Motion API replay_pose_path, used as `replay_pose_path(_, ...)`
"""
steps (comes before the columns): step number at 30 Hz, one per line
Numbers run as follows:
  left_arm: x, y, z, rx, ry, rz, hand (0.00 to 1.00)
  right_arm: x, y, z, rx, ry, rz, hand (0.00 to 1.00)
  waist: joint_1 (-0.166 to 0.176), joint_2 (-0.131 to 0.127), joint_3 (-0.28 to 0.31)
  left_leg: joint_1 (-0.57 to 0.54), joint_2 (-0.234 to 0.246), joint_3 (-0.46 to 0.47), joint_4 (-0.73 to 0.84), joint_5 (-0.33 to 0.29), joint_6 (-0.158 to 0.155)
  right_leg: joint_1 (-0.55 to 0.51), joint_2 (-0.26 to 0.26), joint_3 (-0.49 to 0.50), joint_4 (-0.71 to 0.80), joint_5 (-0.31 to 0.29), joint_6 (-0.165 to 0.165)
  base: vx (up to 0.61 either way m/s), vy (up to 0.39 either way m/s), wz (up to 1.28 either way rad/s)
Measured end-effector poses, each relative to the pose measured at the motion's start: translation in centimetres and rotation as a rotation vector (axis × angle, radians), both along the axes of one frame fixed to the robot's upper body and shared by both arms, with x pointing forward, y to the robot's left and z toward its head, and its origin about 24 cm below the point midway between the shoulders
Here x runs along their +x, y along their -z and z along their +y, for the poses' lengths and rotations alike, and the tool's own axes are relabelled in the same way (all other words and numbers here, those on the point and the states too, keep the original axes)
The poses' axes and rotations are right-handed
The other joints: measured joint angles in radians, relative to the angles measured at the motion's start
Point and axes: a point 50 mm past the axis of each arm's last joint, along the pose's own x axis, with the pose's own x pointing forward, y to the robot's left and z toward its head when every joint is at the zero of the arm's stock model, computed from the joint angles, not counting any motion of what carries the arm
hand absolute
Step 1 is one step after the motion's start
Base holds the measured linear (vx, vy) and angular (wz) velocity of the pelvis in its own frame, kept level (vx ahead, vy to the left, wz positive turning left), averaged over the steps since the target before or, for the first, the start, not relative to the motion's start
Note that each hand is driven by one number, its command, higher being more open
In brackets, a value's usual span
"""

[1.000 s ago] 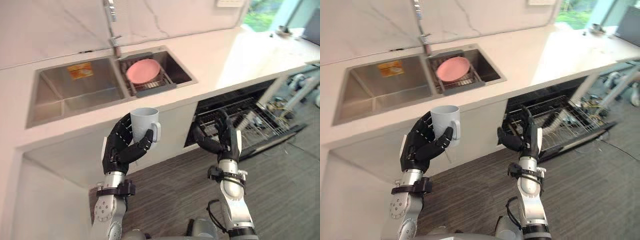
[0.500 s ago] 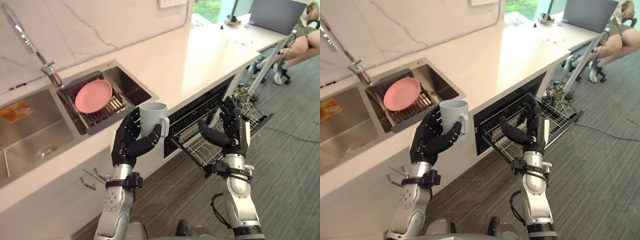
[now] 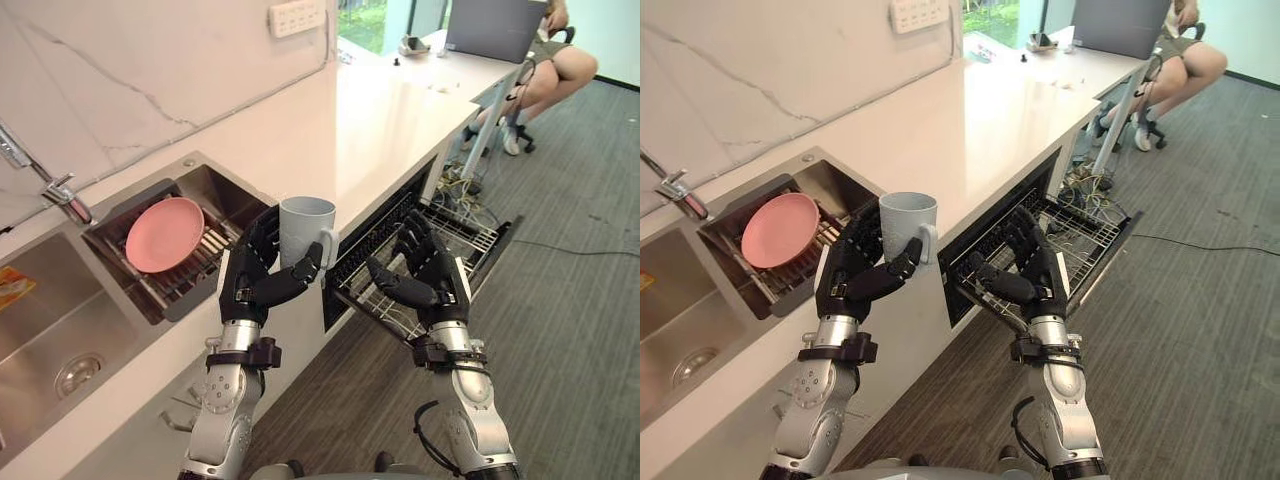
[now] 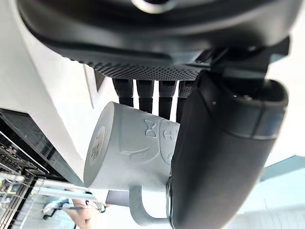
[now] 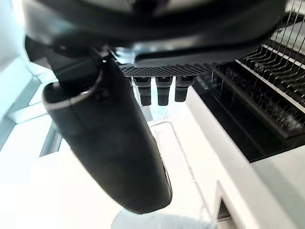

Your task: Walk over to the sink, pick up the cup, carry it to the dishwasher, place the cup inside the dishwasher, then close the dishwasher door

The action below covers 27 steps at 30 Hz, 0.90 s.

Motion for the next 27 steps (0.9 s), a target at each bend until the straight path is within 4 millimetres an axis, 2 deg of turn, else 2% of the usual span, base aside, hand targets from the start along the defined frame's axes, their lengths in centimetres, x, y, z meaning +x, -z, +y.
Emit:
replay_pose_path(5, 0.7, 0.8, -0.1, 0.028, 0.002, 0.033, 0.30, -0.1, -1.2, 1.7, 0.113, -0.131, -0.056, 0.90, -0.004, -0.012, -0.009, 0.017, -0.006, 0.011, -0.016, 0.004, 0.007, 0.010, 0.005, 0.022, -0.024, 0.023, -0.001, -0.04, 0.009, -0.14)
replay_pose_path(13, 0.7, 1.1, 0.0, 0.024, -0.021, 0.049, 0.30, -0.3, -1.4, 4.2, 0.127, -0.301, -0.068, 0.90, -0.001, -0.024, -0.017, 0.018, -0.010, 0.021, -0.026, 0.009, 0.012, 0.006, 0.004, 0.034, -0.036, 0.033, 0.003, -0.05, 0.005, -0.04)
replay_pose_path(22, 0.7, 1.2, -0.7, 0.007, -0.001, 0.052, 0.30, 0.0, -1.6, 4.4, 0.119, -0.297, -0.065, 0.90, -0.003, -0.025, -0.044, 0.002, -0.011, 0.015, -0.031, 0.012, 0.009, -0.007, 0.006, 0.032, -0.048, 0.034, 0.004, 0.02, 0.005, 0.00)
replay_pose_path(27, 0.3, 1.1, -3.1, -0.006, 0.101, 0.052, 0.30, 0.7, -2.3, 4.8, 0.082, -0.198, -0.074, 0.90, 0.001, -0.026, -0.048, 0.000, -0.020, 0.000, -0.046, 0.020, 0.014, -0.008, -0.001, 0.020, -0.049, 0.034, 0.004, 0.00, 0.017, 0.08)
